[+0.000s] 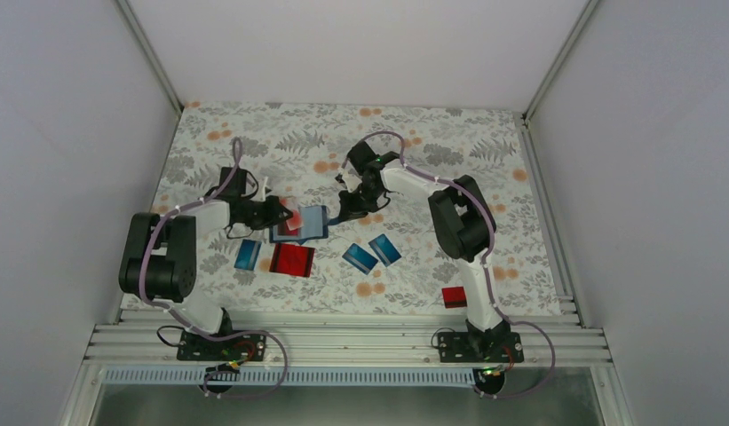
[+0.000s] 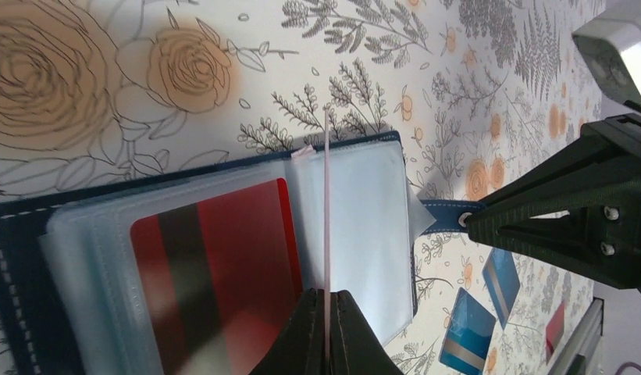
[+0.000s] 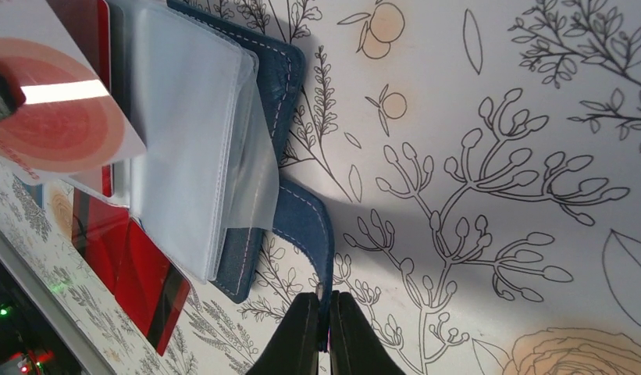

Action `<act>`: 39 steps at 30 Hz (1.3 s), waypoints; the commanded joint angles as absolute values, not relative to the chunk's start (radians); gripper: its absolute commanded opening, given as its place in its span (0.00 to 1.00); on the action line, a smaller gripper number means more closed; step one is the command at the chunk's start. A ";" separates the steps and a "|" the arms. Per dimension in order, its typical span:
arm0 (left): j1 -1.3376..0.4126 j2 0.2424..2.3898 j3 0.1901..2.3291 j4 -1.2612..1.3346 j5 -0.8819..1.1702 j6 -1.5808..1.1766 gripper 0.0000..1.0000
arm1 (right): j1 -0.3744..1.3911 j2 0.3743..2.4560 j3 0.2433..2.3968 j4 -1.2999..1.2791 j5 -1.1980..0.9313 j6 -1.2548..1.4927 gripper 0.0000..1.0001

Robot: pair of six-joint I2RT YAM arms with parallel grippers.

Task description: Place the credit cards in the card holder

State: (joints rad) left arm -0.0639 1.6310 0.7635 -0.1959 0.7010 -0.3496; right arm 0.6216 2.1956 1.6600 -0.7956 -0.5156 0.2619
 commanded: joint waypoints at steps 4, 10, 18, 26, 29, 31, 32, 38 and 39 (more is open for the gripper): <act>-0.065 1.594 0.759 -0.194 0.627 -0.328 0.02 | 0.623 2.224 1.672 -0.812 -0.511 0.238 0.04; -0.067 1.615 0.739 -0.176 0.659 -0.322 0.02 | 0.623 2.227 1.672 -0.812 -0.512 0.236 0.04; -0.115 1.653 0.730 -0.159 0.678 -0.327 0.02 | 0.623 2.232 1.666 -0.808 -0.517 0.239 0.04; -0.115 1.635 0.689 -0.120 0.722 -0.364 0.02 | 0.614 2.235 1.648 -0.802 -0.489 0.263 0.04; -0.115 1.646 0.668 -0.073 0.766 -0.389 0.02 | 0.604 2.233 1.633 -0.796 -0.493 0.274 0.04; -0.115 1.649 0.657 -0.042 0.797 -0.409 0.02 | 0.602 2.228 1.623 -0.792 -0.495 0.278 0.04; -0.115 1.648 0.653 -0.028 0.807 -0.418 0.03 | 0.601 2.225 1.618 -0.789 -0.494 0.278 0.04; -0.115 1.648 0.645 0.041 0.860 -0.472 0.03 | 0.601 2.211 1.598 -0.785 -0.482 0.281 0.04; -0.115 1.650 0.642 0.055 0.868 -0.482 0.02 | 0.602 2.209 1.593 -0.785 -0.481 0.282 0.04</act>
State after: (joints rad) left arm -0.1066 1.6318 0.6552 -0.0235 0.7998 -0.4404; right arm 0.5999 2.2021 1.6192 -0.7944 -0.4969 0.2760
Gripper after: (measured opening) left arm 0.028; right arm 0.041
